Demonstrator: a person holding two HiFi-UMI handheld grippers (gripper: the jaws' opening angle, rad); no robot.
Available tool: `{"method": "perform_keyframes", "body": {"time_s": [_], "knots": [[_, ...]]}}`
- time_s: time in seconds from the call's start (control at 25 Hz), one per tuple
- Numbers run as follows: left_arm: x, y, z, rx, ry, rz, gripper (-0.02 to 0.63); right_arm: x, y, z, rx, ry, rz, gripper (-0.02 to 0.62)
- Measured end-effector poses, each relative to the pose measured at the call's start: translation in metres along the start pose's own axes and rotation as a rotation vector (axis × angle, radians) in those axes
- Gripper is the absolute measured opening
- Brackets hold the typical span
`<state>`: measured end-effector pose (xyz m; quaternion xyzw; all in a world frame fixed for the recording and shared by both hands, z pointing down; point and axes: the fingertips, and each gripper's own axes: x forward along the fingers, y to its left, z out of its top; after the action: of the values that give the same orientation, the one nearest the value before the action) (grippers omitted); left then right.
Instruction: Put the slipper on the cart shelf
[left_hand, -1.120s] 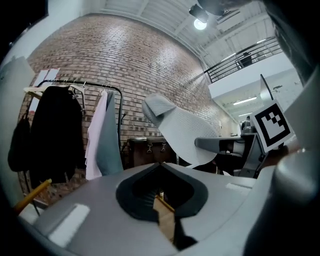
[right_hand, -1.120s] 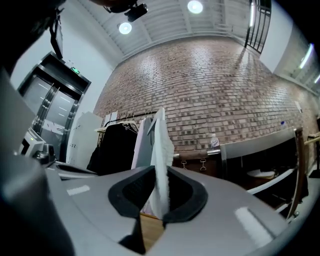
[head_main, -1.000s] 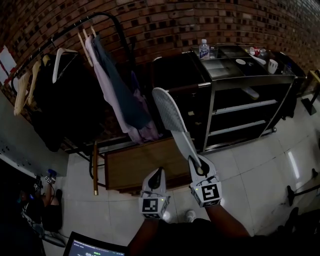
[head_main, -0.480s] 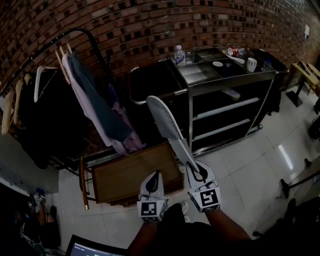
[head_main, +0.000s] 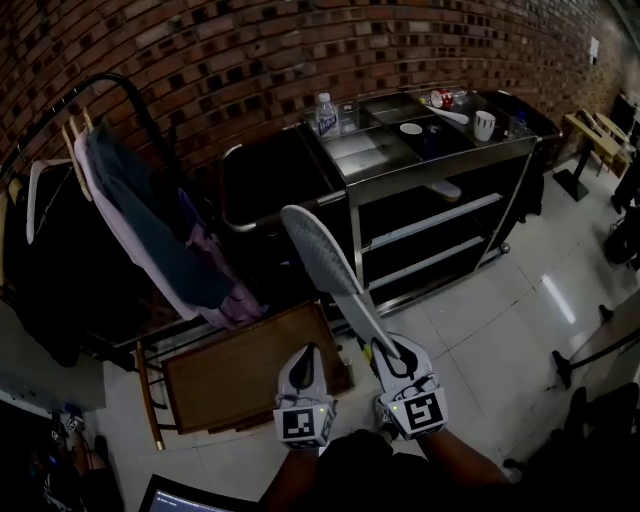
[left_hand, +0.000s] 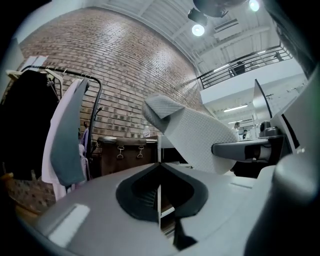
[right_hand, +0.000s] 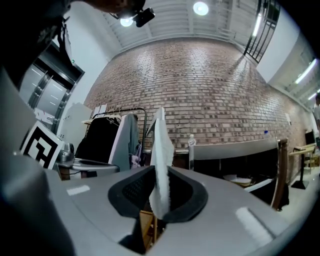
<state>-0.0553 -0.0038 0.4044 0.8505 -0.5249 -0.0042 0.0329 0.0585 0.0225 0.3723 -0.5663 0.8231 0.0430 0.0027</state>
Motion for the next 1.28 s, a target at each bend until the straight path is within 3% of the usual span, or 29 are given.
{"method": "perform_keyframes", "body": {"time_s": [0.24,0.88,1.28], "knots": [[0.057,-0.014,-0.020,0.000,0.002,-0.032,0.017,-0.001,-0.042,-0.025,-0.051,0.031,-0.020,0.058],[0.139,-0.067,-0.061,-0.026,0.109,-0.080,0.018,-0.026,-0.161,-0.157,0.085,0.361,-0.173,0.058],[0.203,-0.087,-0.064,-0.039,0.109,-0.067,0.017,0.011,-0.215,-0.171,0.106,0.462,-0.144,0.058]]}}
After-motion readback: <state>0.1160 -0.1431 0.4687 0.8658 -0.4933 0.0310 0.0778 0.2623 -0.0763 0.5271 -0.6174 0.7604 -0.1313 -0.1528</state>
